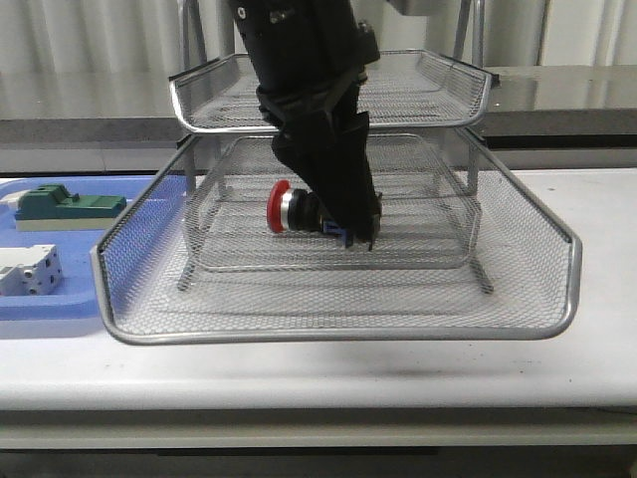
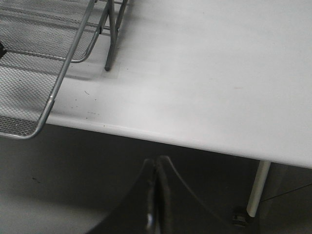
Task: Place button on rack with both arms
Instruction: 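Carry the button with the left gripper into the pulled-out middle tray, then open the left gripper, release the button, and lift away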
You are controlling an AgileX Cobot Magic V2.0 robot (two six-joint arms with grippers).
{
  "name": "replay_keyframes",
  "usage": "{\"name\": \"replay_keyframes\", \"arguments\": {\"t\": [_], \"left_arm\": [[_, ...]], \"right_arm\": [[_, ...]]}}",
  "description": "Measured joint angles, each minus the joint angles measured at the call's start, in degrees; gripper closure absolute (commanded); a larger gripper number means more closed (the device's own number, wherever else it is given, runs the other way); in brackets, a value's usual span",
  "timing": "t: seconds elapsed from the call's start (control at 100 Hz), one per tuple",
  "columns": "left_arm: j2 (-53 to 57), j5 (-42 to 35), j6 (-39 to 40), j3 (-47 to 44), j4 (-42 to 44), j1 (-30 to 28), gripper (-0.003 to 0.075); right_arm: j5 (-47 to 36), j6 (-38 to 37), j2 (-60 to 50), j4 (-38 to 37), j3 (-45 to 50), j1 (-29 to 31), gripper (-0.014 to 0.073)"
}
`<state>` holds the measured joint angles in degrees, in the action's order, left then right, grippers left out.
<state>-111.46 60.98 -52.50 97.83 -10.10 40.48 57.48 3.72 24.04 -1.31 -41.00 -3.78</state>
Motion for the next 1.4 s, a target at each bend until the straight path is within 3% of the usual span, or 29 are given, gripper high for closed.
{"name": "replay_keyframes", "arguments": {"t": [0.26,0.57,0.76,1.05,1.22,1.4], "left_arm": [[0.0,-0.1,2.6,0.0,0.0,0.1,0.0237],[7.5,0.0,14.8,0.0,-0.1,-2.2,0.0238],[14.0,1.6,21.4,0.0,-0.2,-10.4,0.0238],[24.1,3.3,25.2,-1.9,-0.1,-24.3,0.0239],[32.6,1.1,25.9,-9.2,-0.2,-31.0,0.0241],[44.4,-7.9,27.9,-21.9,-0.5,-36.0,0.0241]], "right_arm": [[0.0,0.0,0.0,0.0,0.0,0.0,0.0664],[0.0,0.0,0.0,0.0,0.0,0.0,0.0664],[0.0,0.0,0.0,0.0,0.0,0.0,0.0664],[0.0,0.0,0.0,0.0,0.0,0.0,0.0664],[0.0,0.0,0.0,0.0,0.0,0.0,0.0664],[0.0,0.0,0.0,0.0,0.0,0.0,0.0664]]}}
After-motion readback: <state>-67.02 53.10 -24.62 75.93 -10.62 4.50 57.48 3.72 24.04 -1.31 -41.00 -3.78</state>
